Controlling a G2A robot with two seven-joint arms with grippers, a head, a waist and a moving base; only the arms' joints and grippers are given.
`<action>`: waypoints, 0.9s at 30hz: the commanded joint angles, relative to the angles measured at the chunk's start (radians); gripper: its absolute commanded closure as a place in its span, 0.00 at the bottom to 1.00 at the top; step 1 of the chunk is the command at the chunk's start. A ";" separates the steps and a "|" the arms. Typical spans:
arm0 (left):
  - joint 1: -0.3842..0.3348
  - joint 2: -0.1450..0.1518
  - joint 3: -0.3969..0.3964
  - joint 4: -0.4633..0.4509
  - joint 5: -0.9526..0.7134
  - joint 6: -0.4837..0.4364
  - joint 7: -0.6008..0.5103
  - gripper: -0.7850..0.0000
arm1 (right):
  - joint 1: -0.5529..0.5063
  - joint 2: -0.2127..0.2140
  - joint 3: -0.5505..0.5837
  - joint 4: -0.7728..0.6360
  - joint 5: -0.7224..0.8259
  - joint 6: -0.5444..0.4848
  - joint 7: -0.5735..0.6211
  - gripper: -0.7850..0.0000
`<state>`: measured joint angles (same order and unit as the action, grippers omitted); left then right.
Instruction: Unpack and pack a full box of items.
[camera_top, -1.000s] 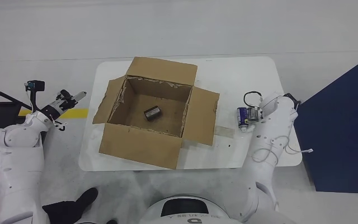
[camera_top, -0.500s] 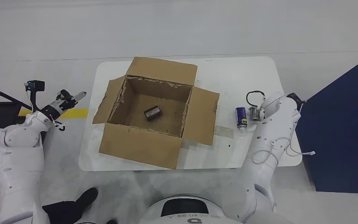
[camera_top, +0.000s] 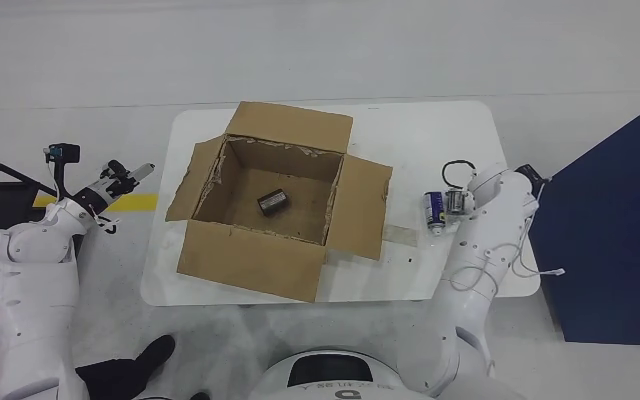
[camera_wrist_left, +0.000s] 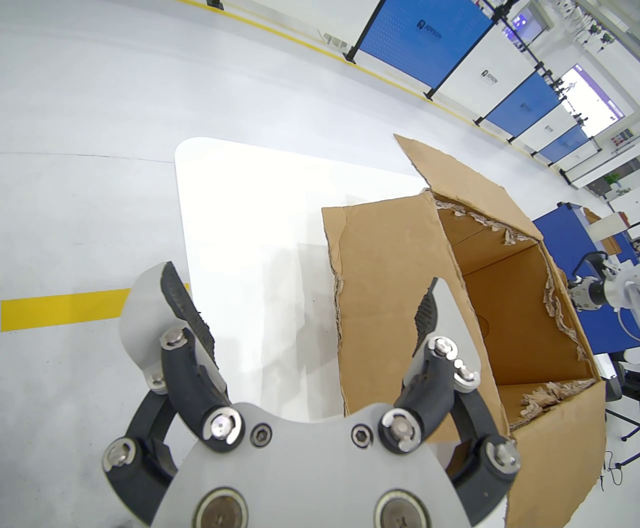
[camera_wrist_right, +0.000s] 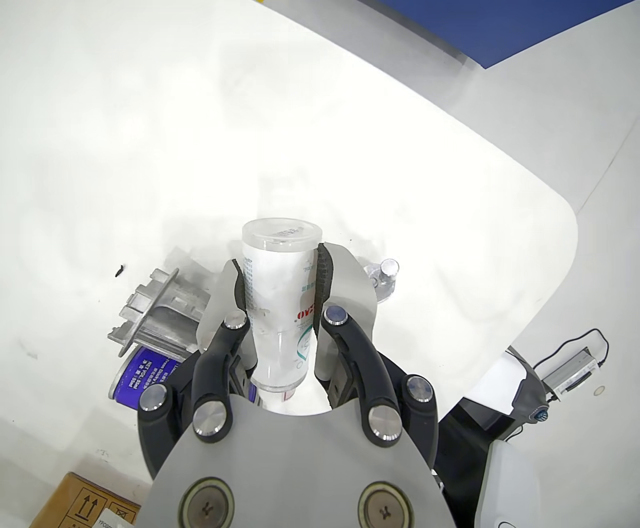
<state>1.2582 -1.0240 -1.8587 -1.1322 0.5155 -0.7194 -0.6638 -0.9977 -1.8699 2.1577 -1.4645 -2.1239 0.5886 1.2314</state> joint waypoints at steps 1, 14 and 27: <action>0.000 0.000 0.000 0.000 0.000 0.000 0.000 0.00 | 0.000 0.000 -0.001 0.000 -0.007 0.002 -0.002 1.00; 0.000 0.000 0.000 0.000 0.000 0.000 0.000 0.00 | -0.006 -0.004 -0.013 -0.064 -0.025 -0.004 0.004 1.00; 0.000 0.000 0.000 0.000 0.000 0.000 0.000 0.00 | -0.009 -0.003 -0.011 -0.066 -0.017 0.001 -0.001 1.00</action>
<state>1.2582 -1.0240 -1.8587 -1.1322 0.5155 -0.7194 -0.6638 -1.0060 -1.8725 2.1457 -1.5301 -2.1419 0.5888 1.2311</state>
